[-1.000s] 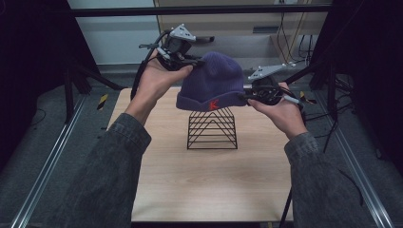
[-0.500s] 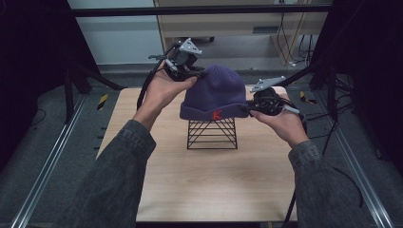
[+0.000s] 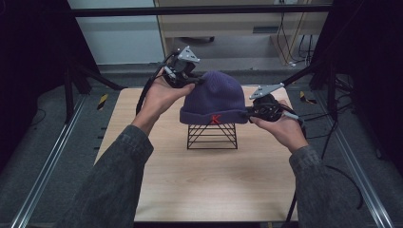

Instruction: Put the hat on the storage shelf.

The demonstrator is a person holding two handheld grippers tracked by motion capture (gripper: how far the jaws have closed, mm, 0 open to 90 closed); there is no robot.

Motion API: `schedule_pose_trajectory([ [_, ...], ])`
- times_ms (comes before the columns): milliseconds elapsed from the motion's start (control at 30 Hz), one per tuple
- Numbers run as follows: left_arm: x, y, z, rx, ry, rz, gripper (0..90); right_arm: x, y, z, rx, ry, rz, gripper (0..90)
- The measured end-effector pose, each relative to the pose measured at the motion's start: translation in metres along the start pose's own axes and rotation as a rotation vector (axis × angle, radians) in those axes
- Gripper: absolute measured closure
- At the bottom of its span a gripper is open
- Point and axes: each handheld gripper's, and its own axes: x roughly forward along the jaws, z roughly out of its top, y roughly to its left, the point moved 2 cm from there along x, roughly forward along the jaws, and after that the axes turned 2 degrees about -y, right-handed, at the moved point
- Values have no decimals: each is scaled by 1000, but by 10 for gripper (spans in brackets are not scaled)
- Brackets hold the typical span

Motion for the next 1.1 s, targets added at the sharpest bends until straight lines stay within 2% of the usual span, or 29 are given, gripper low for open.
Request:
schedule_pose_trajectory([
  [433,1,-11,-11,-11,-17,-18,814,5,9,-13,3,13,-4,725],
  [633,7,-15,-19,-4,3,-20,812,13,15,-21,-2,33,-7,724],
  [867,13,-18,-28,-9,-3,-31,811,21,15,-32,16,26,-9,724],
  [1100,20,-19,-42,-19,11,-43,809,30,14,-44,31,40,-8,723],
])
